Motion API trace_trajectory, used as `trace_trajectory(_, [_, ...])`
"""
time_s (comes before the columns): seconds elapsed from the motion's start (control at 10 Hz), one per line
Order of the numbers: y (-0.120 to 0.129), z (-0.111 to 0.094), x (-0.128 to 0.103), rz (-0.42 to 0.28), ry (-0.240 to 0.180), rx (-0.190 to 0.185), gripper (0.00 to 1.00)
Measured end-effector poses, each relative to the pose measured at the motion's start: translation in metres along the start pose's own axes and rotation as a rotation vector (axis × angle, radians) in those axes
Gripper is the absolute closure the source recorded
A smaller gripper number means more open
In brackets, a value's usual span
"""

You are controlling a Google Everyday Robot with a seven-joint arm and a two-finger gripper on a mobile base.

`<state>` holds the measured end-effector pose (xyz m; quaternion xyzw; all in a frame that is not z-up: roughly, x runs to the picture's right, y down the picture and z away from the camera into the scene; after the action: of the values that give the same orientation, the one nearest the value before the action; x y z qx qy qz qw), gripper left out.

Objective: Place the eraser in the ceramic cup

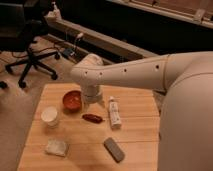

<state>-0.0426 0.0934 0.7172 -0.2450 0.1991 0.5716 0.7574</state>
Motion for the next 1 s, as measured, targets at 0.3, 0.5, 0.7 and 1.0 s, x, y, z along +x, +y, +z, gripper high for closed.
trace_trajectory(0.3, [-0.034,0.027,0.04,-0.179,0.138,0.053,0.35])
trace_trajectory(0.5, [-0.034,0.042,0.052,-0.203,0.248,0.065,0.35])
trace_trajectory(0.7, [-0.031,0.06,0.053,-0.199,0.316,0.072,0.35])
trace_trajectory(1.0, [-0.024,0.087,0.061,-0.153,0.328,0.051,0.35])
